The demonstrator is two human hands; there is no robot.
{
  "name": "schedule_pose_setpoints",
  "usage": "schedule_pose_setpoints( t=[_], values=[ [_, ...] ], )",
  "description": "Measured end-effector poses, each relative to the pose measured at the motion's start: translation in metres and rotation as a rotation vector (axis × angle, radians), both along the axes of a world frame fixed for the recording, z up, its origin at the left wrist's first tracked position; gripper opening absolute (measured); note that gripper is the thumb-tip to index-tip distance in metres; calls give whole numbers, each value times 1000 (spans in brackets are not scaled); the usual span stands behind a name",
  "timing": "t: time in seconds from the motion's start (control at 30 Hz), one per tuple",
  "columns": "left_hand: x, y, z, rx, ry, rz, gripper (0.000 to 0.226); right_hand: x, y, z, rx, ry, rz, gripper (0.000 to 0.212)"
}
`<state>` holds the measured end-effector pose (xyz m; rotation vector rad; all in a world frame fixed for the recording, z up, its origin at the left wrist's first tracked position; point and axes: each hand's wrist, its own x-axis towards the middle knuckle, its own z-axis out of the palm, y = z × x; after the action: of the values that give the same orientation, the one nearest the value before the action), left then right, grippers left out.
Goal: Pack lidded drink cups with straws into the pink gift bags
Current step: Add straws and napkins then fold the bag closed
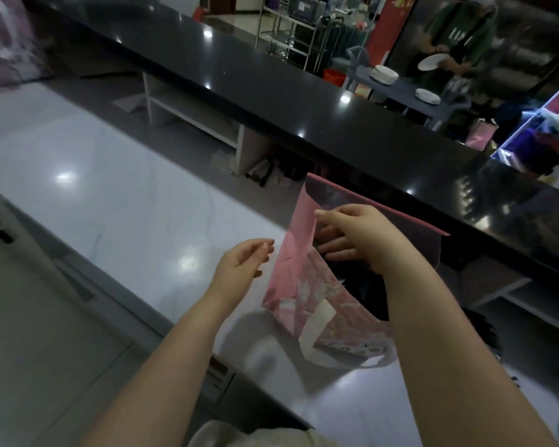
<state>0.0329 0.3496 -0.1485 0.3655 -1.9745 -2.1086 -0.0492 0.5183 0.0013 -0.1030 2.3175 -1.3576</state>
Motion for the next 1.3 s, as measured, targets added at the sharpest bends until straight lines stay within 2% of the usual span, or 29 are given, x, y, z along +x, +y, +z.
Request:
schedule_pose_setpoints(
  t=[0.07,0.17,0.23,0.3,0.37,0.53,0.7,1.0,1.2,1.3],
  values=[
    [-4,-6,8,-36,-9,-84,27,2,-1,-1,10,-20,-11,41],
    [-6,-13,2,-215,-81,-222,51,3,-13,-1,218,182,-3,42],
    [-6,-14,-10,-314,-137,-298,59,3,-22,-1,358,296,61,39],
    [-5,-12,-23,-376,-185,-323,60,4,-26,-2,411,334,102,30],
    [-3,-9,-34,-386,-214,-343,59,3,-25,-3,401,346,103,23],
    [1,-2,-45,-401,-205,-343,58,3,-23,2,263,307,72,21],
    [3,3,-50,-341,-149,-317,58,3,-25,9,172,269,140,15],
    [5,5,-52,-327,-160,-325,49,1,-9,23,-37,177,237,11],
    [8,-1,-59,-385,-202,-305,38,-2,-7,24,93,198,294,12],
    [7,-6,-43,-368,-218,-265,44,-1,-5,24,130,202,313,9]
  ],
)
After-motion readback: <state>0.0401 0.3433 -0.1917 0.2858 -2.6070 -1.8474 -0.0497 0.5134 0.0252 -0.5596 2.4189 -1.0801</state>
